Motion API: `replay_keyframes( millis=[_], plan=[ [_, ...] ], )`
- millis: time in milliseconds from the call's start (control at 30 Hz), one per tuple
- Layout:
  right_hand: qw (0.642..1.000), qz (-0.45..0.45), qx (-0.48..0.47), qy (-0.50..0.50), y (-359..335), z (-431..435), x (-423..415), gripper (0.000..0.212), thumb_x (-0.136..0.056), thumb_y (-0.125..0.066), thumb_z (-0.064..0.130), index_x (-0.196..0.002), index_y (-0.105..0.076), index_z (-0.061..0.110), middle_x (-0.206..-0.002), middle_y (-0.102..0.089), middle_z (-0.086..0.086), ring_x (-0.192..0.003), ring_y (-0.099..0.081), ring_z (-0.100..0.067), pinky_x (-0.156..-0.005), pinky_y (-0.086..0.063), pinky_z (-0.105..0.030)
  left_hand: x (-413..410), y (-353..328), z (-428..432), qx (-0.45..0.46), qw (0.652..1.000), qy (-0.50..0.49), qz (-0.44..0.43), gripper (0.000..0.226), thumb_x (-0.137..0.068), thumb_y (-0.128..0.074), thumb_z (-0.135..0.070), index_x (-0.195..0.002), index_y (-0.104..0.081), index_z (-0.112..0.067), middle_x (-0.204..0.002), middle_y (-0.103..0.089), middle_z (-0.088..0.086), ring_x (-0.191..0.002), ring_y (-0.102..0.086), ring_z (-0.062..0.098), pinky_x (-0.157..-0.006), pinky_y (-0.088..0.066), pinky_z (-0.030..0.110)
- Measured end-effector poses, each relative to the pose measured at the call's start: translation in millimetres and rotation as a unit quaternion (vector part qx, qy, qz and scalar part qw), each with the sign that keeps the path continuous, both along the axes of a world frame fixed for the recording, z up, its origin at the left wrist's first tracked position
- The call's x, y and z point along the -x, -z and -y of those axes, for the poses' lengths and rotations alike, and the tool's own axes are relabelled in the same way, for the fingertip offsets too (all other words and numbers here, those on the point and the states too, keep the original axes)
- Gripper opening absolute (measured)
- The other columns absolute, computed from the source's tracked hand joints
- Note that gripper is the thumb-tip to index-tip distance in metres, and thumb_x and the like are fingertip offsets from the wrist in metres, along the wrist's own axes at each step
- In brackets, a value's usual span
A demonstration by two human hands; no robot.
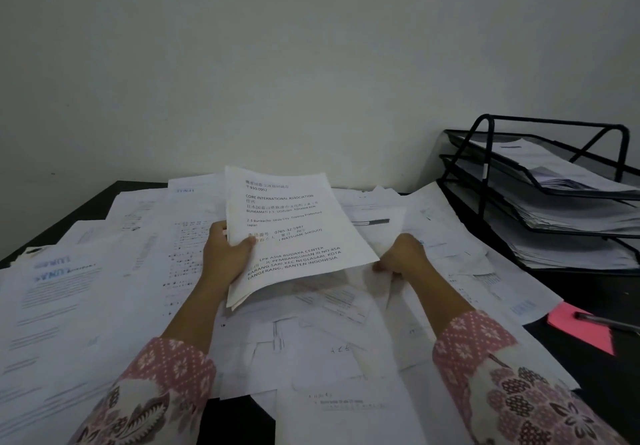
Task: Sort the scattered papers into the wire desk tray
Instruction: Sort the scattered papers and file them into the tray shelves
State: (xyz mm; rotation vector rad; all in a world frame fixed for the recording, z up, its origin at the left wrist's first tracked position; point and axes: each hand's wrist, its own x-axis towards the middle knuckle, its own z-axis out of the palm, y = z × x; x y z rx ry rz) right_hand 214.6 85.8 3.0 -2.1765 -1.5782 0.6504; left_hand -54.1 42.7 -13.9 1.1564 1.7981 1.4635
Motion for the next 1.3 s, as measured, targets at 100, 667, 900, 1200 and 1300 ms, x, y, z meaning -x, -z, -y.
replay_keyframes(
  millis=[100,667,900,1200,1300],
  plan=[
    [0.997,0.073,-0.021,-0.021,-6,-14,-16,0.028,-0.076,-0.073,0.011,-0.067,-0.047,0.006,-0.067,-0.047,-0.006,-0.06,-0.049,-0.017,-0.043,-0.031,-0.02,-12,2,-9,-0.001,1.0,0.01,0.007,0.05,-0.086,-0.066,-0.016,-0.128,-0.042,-0.005,-0.13,-0.053,0.014,-0.115,-0.052,0.027,-0.085,-0.04,0.029],
    [0.99,0.142,0.013,-0.025,-6,-86,-101,0.092,-0.07,-0.063,0.07,-0.133,-0.044,0.004,-0.133,-0.049,-0.017,-0.122,-0.046,-0.033,-0.093,-0.041,-0.037,-29,9,-28,-0.003,0.996,0.051,-0.075,0.048,-0.086,-0.065,-0.017,-0.127,-0.041,-0.01,-0.126,-0.056,0.011,-0.103,-0.054,0.022,-0.083,-0.041,0.03],
    [0.99,0.125,0.054,-0.034,-5,-81,-109,0.11,-0.051,-0.076,0.07,-0.133,-0.041,0.005,-0.136,-0.045,-0.017,-0.124,-0.041,-0.034,-0.103,-0.038,-0.044,-30,11,-28,-0.003,0.995,0.057,-0.082,0.044,-0.087,-0.064,-0.015,-0.125,-0.043,-0.01,-0.124,-0.057,0.011,-0.096,-0.05,0.017,-0.081,-0.04,0.029],
    [0.998,0.004,-0.055,-0.028,-6,-66,-104,0.056,-0.073,-0.08,0.015,-0.12,-0.054,-0.001,-0.119,-0.058,-0.013,-0.108,-0.056,-0.029,-0.086,-0.049,-0.032,-33,9,-25,-0.003,0.996,0.058,-0.063,0.046,-0.086,-0.065,-0.016,-0.126,-0.043,-0.009,-0.124,-0.056,0.011,-0.097,-0.05,0.017,-0.082,-0.04,0.029],
    [0.991,-0.105,-0.079,-0.032,-15,-62,-109,0.048,-0.079,-0.074,0.009,-0.121,-0.055,-0.003,-0.122,-0.058,-0.018,-0.111,-0.056,-0.033,-0.093,-0.049,-0.039,-34,8,-23,-0.002,0.997,0.056,-0.053,0.046,-0.086,-0.066,-0.016,-0.125,-0.044,-0.009,-0.123,-0.057,0.011,-0.095,-0.05,0.017,-0.081,-0.04,0.029]
  ],
)
